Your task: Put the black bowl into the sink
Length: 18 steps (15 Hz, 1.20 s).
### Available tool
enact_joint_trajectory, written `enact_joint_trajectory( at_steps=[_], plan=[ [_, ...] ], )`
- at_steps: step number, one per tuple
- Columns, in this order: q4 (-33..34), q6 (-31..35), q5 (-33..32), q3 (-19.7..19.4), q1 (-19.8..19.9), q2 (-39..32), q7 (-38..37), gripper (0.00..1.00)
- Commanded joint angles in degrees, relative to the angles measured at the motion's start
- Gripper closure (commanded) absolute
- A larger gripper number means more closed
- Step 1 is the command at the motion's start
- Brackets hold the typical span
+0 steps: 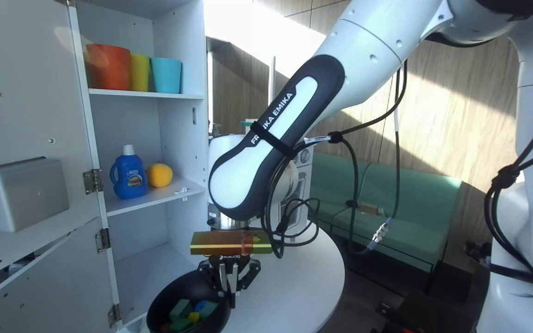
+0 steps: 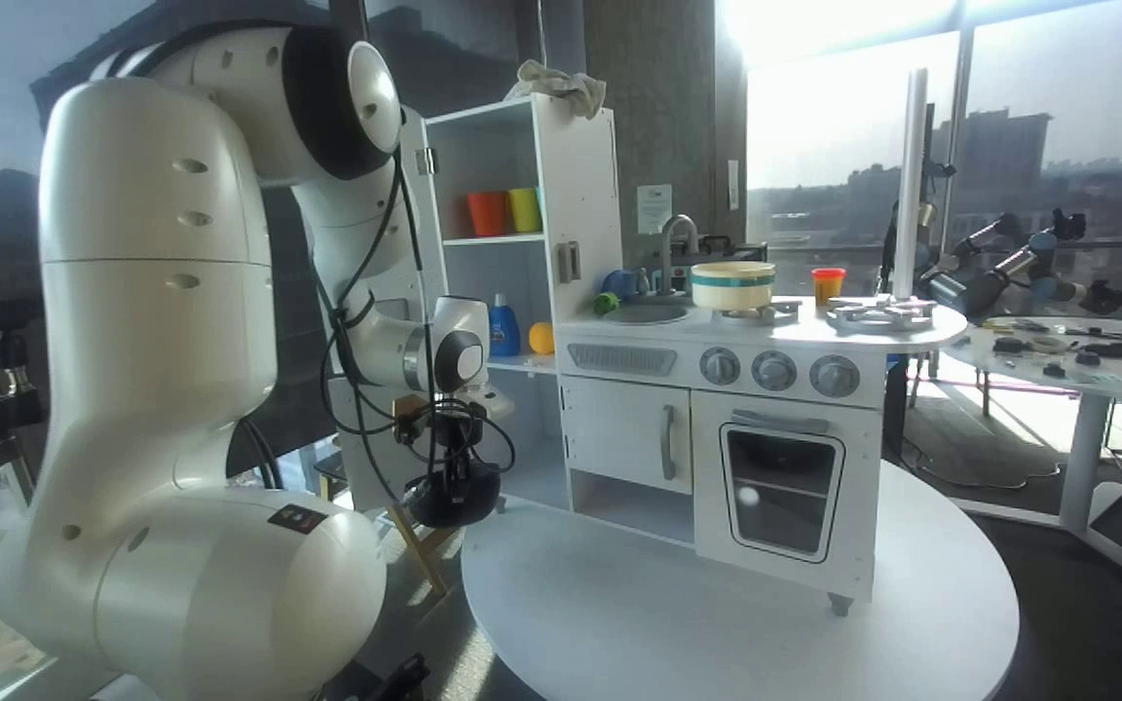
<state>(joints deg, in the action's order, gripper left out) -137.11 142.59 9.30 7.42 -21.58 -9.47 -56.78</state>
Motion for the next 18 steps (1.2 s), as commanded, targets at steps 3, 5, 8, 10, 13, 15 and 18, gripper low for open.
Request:
enact_joint_trajectory(
  at_steps=[3,5,8,10,13,15,18],
  plan=[
    [-13.39,-2.09,5.41,3.45,3.84,17.33,0.73,0.93],
    [-16.68,-2.7,5.99,4.12,4.36,22.42,-0.33,0.93],
    [-20.43,-4.8,6.98,4.7,5.2,30.18,-0.29,0.93],
    [-22.01,-7.17,7.01,4.69,5.93,35.22,-0.29,0.93],
    [-20.32,-11.93,5.58,4.67,7.77,40.58,-0.76,0.93],
    [-20.27,-14.22,5.38,4.42,9.15,45.32,-0.73,0.93],
    [-20.15,-18.56,5.94,3.28,11.19,51.69,0.22,0.93]
  ],
)
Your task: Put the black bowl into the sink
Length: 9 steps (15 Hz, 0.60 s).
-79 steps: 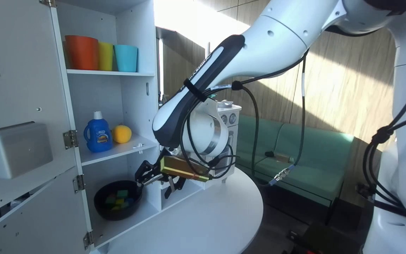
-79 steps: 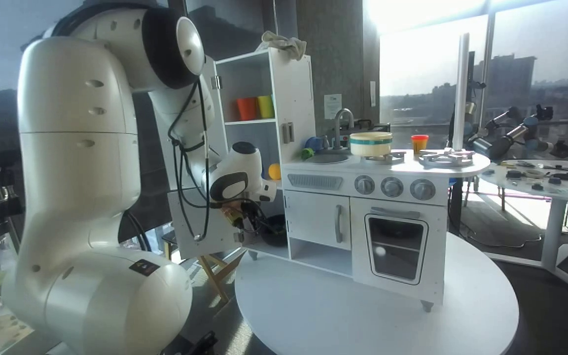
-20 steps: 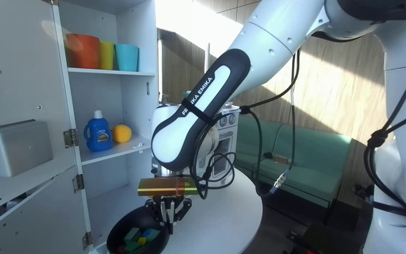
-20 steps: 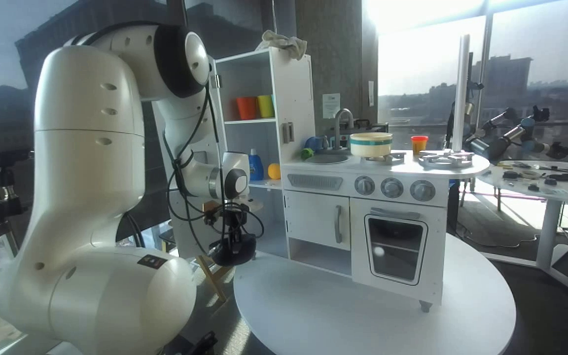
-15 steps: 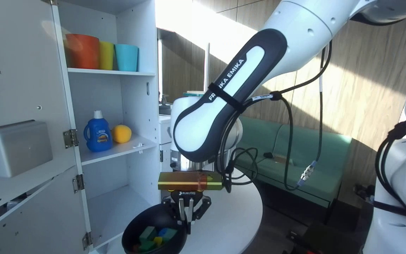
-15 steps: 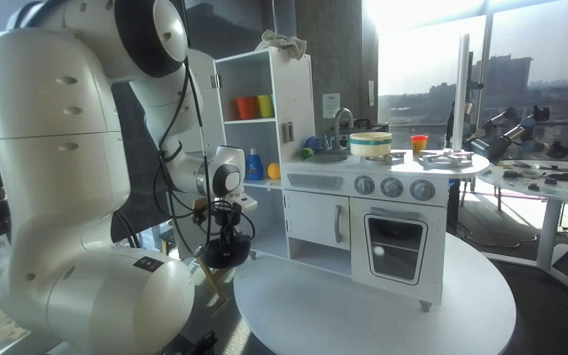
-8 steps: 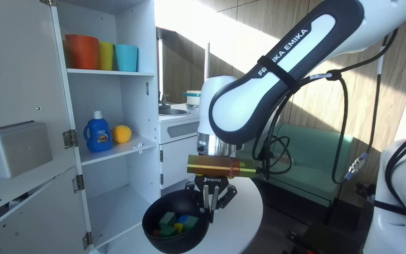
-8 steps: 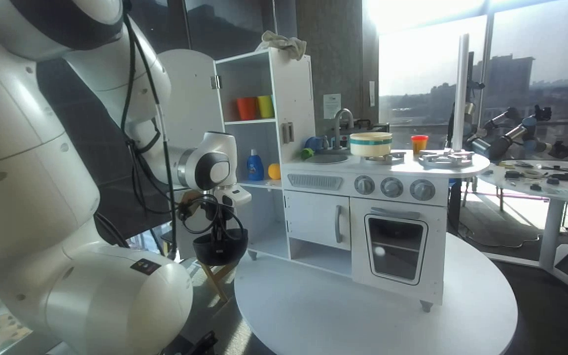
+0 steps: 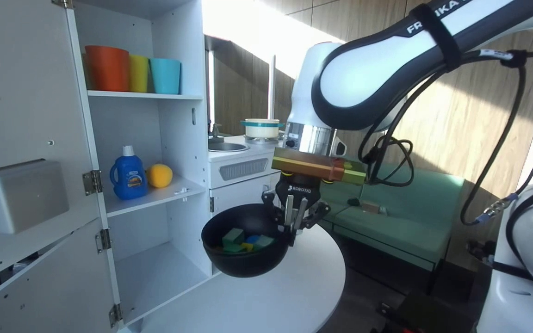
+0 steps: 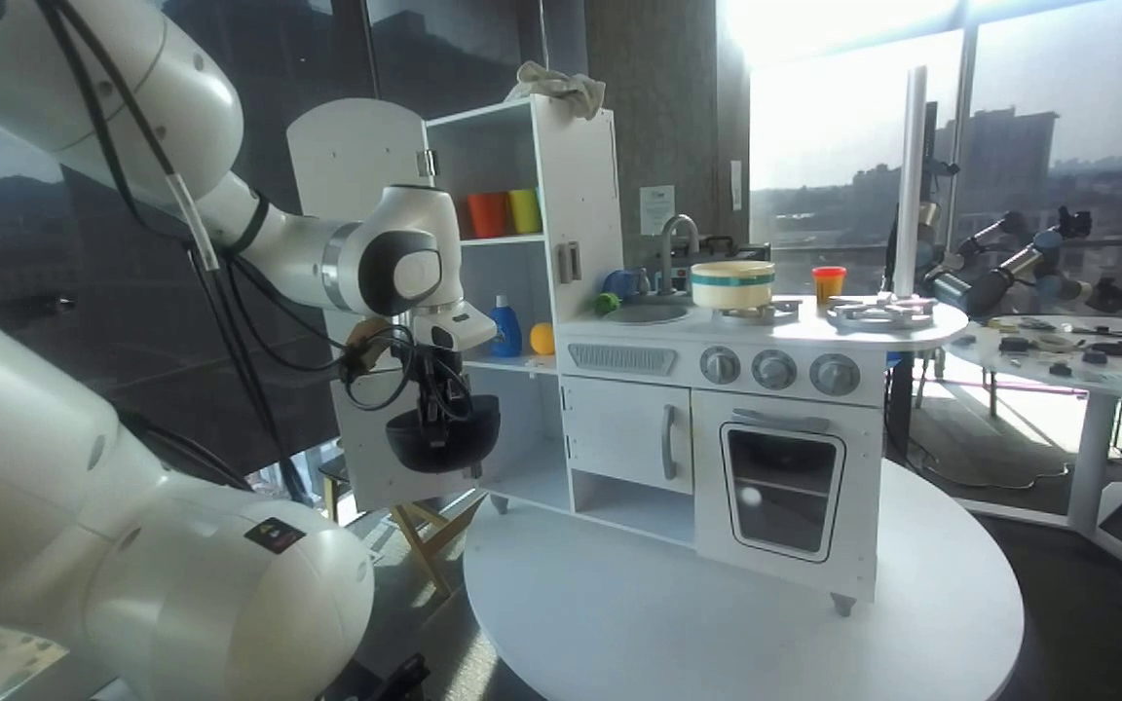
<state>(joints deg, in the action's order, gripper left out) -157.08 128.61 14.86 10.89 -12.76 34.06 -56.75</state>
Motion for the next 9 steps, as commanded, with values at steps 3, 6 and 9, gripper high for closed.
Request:
enact_joint_trajectory(
  at_steps=[3,6,9],
  plan=[
    [0.08,-9.11,0.46,-1.76,4.96,13.91,1.22,0.93],
    [1.52,-11.1,0.19,-2.6,7.97,19.24,1.48,0.93],
    [4.05,-10.77,-0.27,-3.31,11.13,22.22,2.24,0.93]
  ],
)
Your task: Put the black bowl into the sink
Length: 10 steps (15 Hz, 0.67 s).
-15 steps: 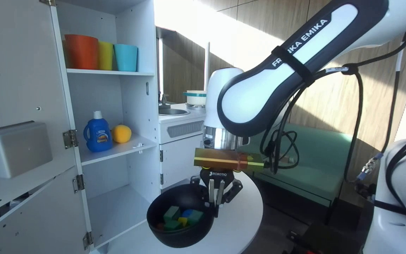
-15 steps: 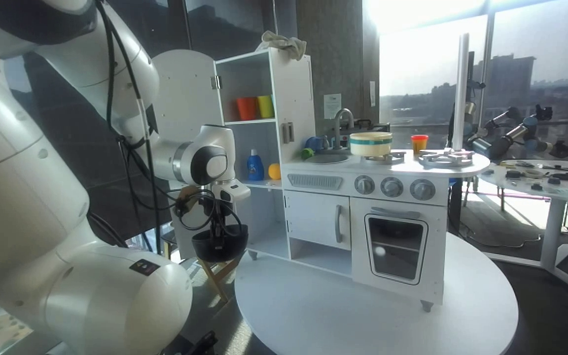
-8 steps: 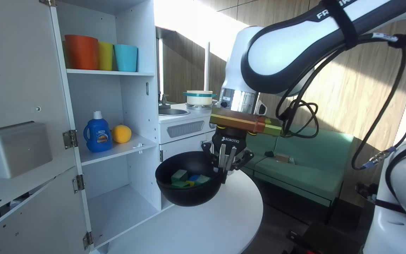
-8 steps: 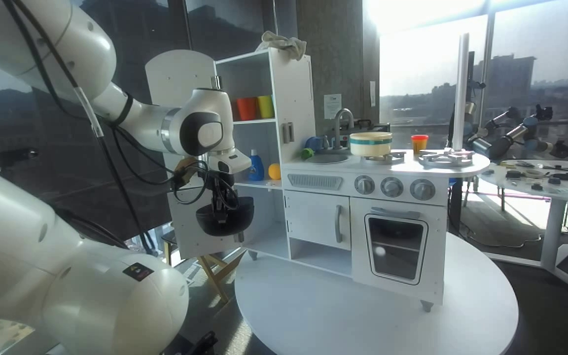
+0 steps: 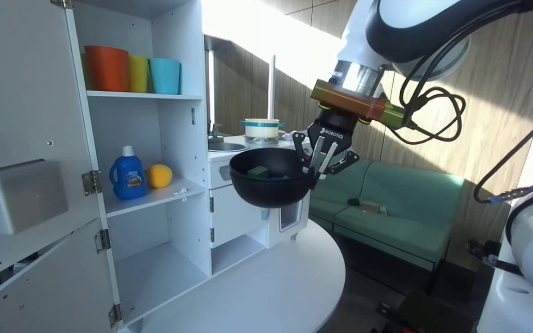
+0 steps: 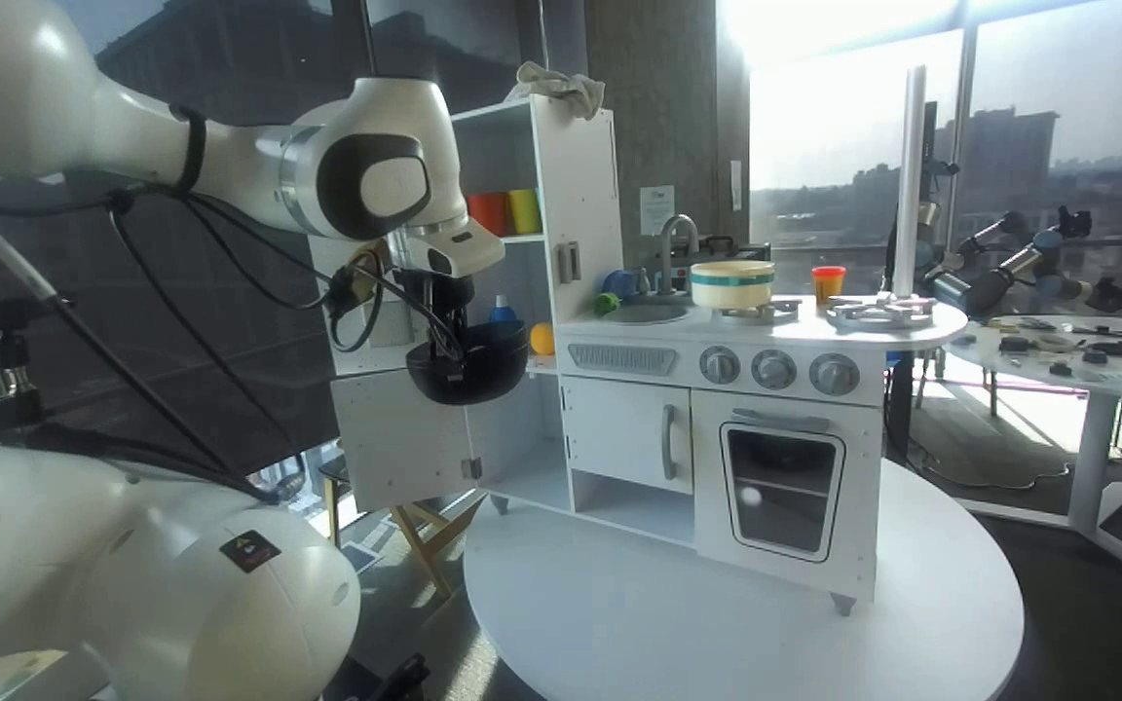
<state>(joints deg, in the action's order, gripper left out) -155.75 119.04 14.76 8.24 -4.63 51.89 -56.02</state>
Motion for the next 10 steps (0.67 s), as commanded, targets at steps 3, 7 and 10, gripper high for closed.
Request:
enact_joint_trajectory(
  at_steps=[3,7,10],
  plan=[
    [6.02,0.45,0.25,-1.48,5.72,4.21,2.48,0.93],
    [11.51,2.39,0.3,-2.05,9.24,0.19,2.25,0.93],
    [14.78,5.34,0.34,-2.05,11.24,-3.59,1.89,0.93]
  ],
)
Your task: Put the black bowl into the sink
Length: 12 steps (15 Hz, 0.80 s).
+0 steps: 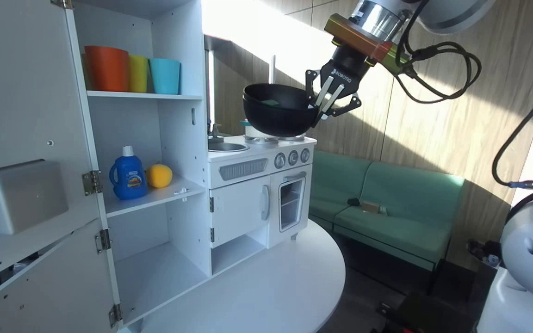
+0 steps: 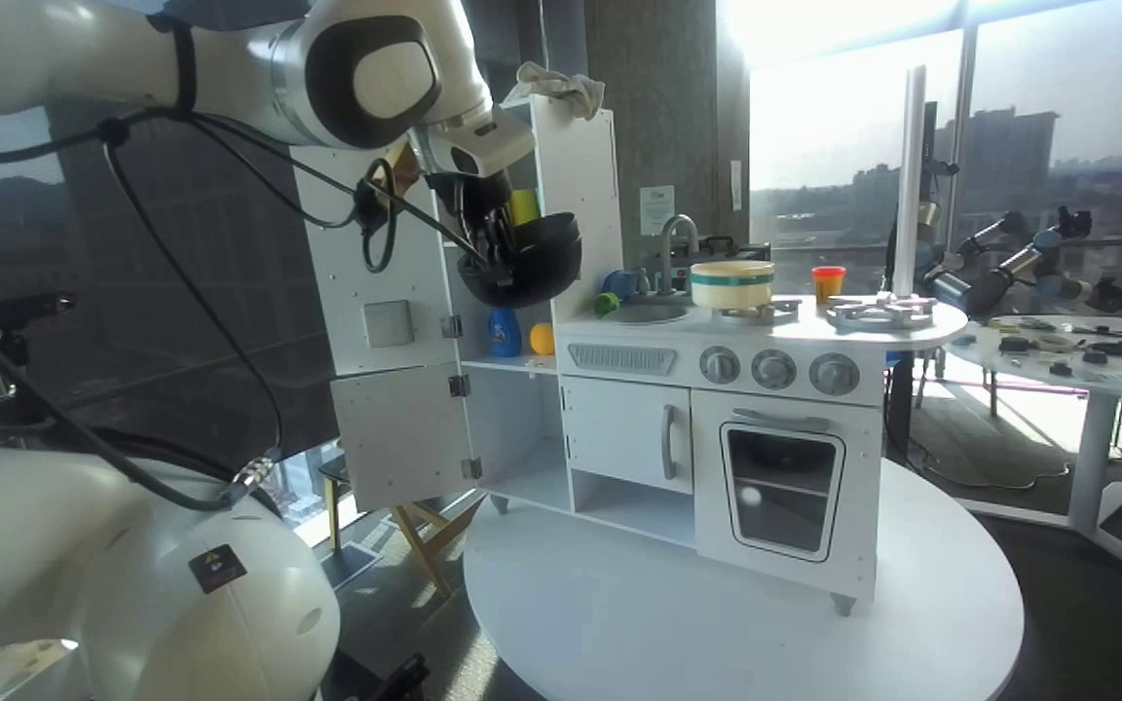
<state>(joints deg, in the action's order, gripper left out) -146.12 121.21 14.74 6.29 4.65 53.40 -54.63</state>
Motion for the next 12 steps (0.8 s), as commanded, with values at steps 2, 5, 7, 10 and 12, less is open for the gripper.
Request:
enact_joint_trajectory(
  at_steps=[2,5,7,10,12],
  plan=[
    [7.45,5.72,-0.04,0.44,2.88,-8.64,0.16,0.93],
    [10.97,9.26,-0.58,0.64,3.36,-14.49,0.05,0.93],
    [13.51,10.99,-1.29,0.68,3.48,-18.6,-0.11,0.93],
    [17.82,12.19,-3.01,0.61,3.42,-24.59,-0.53,0.93],
    [20.89,12.14,-4.52,0.41,3.24,-28.37,-0.65,0.93]
  ],
)
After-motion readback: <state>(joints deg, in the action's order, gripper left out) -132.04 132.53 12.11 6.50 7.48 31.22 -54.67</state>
